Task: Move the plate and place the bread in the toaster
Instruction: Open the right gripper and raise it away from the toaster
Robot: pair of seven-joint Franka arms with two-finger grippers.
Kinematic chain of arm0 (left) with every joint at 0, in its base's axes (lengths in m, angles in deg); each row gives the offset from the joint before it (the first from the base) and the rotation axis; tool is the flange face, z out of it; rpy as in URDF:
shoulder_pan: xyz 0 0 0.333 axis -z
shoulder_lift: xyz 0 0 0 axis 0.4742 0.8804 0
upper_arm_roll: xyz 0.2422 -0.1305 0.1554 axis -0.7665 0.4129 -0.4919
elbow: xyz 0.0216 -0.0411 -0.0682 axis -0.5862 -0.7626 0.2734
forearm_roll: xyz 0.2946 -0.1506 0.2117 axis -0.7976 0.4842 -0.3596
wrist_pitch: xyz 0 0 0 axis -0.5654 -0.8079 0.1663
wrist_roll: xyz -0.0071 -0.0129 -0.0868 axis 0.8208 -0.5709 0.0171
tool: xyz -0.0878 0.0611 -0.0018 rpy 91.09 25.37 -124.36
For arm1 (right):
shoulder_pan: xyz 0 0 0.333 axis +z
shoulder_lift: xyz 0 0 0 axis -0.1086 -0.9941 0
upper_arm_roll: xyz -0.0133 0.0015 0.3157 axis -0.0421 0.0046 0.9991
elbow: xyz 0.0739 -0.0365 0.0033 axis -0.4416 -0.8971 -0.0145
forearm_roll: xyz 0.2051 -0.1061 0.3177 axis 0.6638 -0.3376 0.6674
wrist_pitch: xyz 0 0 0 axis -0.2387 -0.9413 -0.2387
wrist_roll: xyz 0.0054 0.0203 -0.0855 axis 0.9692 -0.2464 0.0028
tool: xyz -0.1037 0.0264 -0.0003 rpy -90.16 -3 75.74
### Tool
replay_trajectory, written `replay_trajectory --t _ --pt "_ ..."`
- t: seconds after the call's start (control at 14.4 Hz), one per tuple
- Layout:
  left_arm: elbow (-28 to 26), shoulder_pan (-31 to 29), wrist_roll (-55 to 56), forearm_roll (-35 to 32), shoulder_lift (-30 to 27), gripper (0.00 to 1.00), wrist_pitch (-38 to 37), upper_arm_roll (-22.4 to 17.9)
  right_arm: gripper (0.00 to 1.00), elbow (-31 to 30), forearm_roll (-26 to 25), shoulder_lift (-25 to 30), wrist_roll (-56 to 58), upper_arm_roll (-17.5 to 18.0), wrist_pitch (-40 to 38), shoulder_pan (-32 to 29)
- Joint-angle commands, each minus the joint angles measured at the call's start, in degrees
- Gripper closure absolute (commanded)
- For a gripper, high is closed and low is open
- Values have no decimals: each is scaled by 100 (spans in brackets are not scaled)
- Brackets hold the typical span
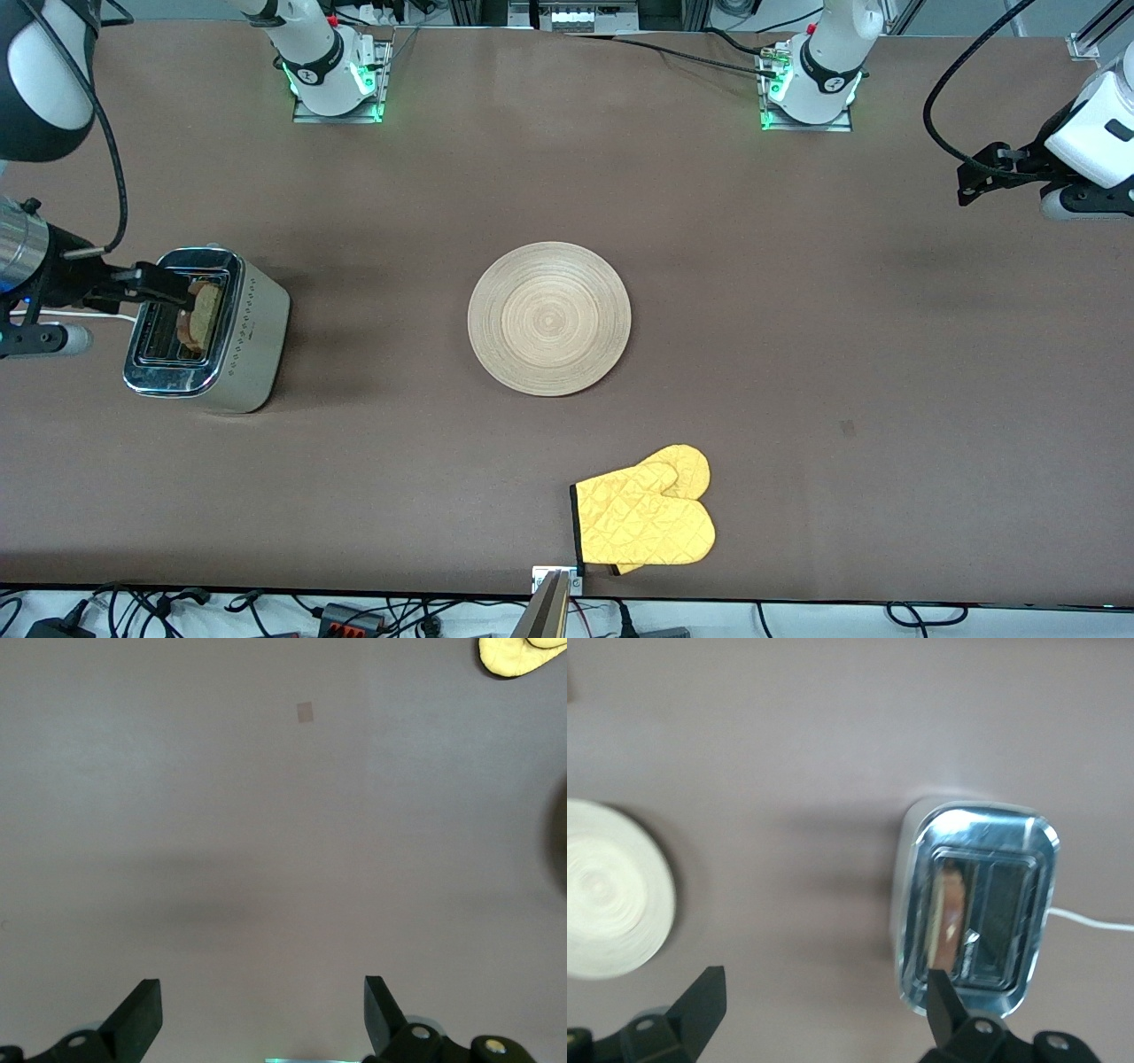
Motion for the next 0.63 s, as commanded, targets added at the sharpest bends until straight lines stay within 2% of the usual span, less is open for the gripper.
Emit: replay_trajectory --t 0.0,0.56 --pt "41 19 90 15 43 0 47 -11 0 34 98 114 9 48 -374 9" --pt "164 10 81 111 78 0 143 -19 0 16 71 123 9 -13 -366 -255"
